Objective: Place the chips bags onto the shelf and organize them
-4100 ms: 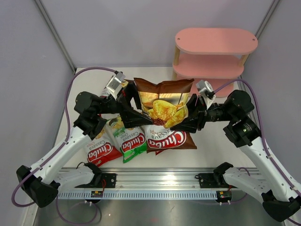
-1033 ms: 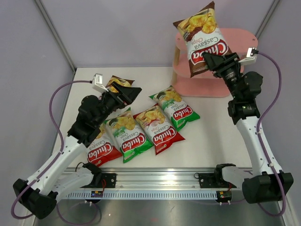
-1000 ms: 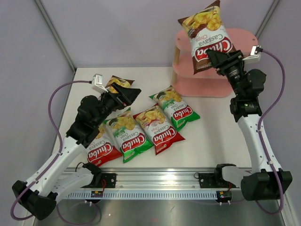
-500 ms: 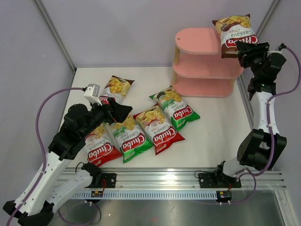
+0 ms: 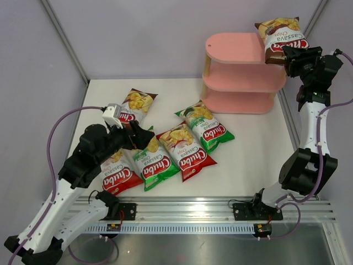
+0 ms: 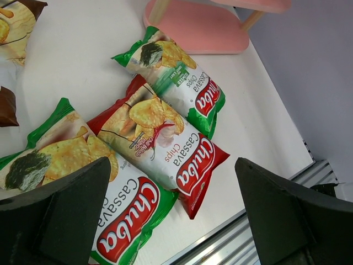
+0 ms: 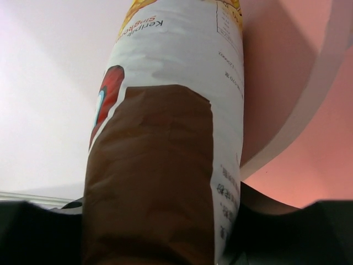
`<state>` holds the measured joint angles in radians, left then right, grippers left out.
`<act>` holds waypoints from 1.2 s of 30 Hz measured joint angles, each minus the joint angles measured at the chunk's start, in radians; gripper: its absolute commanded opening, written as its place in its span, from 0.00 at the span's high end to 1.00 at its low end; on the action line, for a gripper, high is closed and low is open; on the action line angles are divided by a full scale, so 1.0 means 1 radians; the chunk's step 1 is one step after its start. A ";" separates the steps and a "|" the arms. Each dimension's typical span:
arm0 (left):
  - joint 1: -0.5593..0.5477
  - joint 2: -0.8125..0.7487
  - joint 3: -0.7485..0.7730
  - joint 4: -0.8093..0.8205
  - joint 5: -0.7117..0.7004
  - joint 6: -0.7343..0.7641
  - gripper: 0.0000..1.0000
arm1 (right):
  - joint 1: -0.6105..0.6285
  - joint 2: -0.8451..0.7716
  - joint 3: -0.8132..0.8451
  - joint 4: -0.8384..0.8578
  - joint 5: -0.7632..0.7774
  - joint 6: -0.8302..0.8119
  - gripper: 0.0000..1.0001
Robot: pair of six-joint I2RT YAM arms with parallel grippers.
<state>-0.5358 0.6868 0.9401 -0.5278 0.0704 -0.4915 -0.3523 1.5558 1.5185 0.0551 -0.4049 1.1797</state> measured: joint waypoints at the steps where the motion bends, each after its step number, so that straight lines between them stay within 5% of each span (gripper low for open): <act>1: 0.000 0.000 0.000 -0.002 0.000 0.002 0.01 | -0.005 0.003 0.001 0.000 0.000 0.004 0.61; 6: 0.000 -0.014 -0.003 -0.005 -0.006 0.002 0.01 | -0.021 0.038 0.024 0.003 0.000 0.023 0.51; 14: 0.000 -0.015 -0.008 -0.004 -0.008 0.002 0.01 | -0.022 0.034 0.026 -0.031 0.004 0.014 0.14; 21: 0.000 0.005 -0.008 -0.016 -0.014 0.006 0.01 | -0.024 -0.005 0.026 -0.161 0.029 -0.045 0.01; 31: 0.000 0.050 0.005 -0.034 -0.033 0.022 0.01 | -0.039 -0.028 0.019 -0.228 0.030 -0.070 0.02; 36: 0.000 0.067 0.005 -0.033 -0.032 0.022 0.01 | -0.048 -0.066 -0.001 -0.233 0.029 -0.074 0.16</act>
<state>-0.5354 0.7536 0.9455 -0.5606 0.0387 -0.4694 -0.4007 1.4899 1.5173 -0.1780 -0.3756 1.1061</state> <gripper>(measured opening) 0.988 0.904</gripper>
